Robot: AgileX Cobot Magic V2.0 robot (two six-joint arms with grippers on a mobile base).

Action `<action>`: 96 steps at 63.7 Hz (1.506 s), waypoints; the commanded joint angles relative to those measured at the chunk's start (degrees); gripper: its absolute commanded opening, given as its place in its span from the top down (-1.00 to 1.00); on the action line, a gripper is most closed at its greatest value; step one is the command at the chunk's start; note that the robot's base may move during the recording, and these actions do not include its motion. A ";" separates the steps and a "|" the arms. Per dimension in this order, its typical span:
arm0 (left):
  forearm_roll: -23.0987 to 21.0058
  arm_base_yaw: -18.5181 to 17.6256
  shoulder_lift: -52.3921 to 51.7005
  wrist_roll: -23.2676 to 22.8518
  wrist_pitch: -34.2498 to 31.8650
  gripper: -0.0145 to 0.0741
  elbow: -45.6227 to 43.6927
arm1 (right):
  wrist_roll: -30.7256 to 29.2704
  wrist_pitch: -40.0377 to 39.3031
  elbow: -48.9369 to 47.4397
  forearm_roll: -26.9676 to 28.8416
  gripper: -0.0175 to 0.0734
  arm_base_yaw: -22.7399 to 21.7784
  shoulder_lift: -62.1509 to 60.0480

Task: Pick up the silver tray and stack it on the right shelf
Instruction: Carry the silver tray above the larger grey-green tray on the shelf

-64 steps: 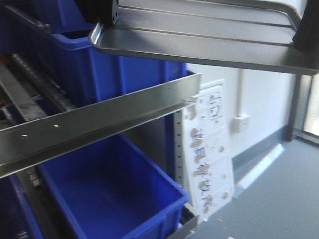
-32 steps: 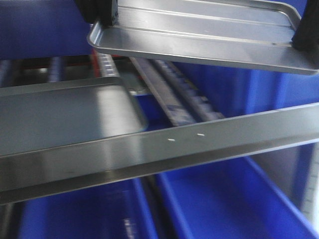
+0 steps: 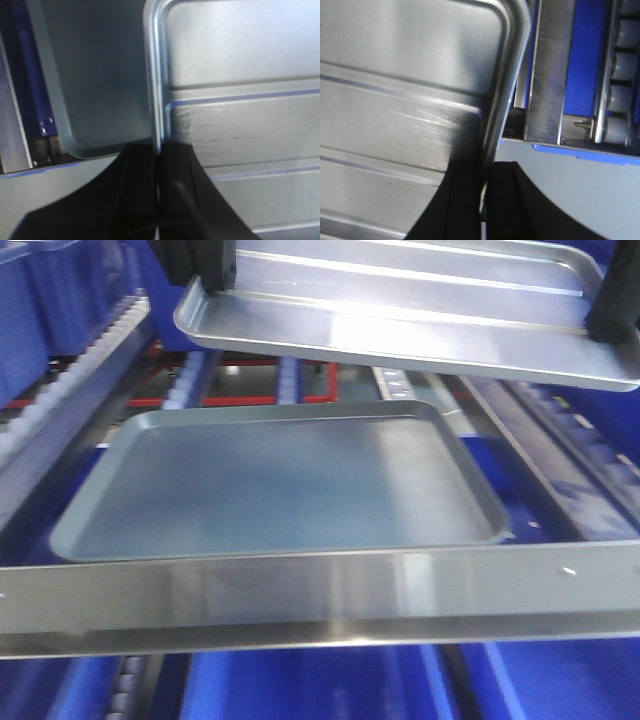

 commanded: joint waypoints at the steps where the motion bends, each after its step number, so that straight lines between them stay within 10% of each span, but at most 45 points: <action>1: -0.14 -0.97 -2.59 1.66 0.92 0.88 -1.80 | -1.74 -4.76 -2.33 1.19 0.49 0.16 -1.64; 96: -0.14 -0.97 -2.59 1.66 0.38 0.88 -1.80 | -1.80 -5.81 -2.33 1.19 0.49 0.16 -1.64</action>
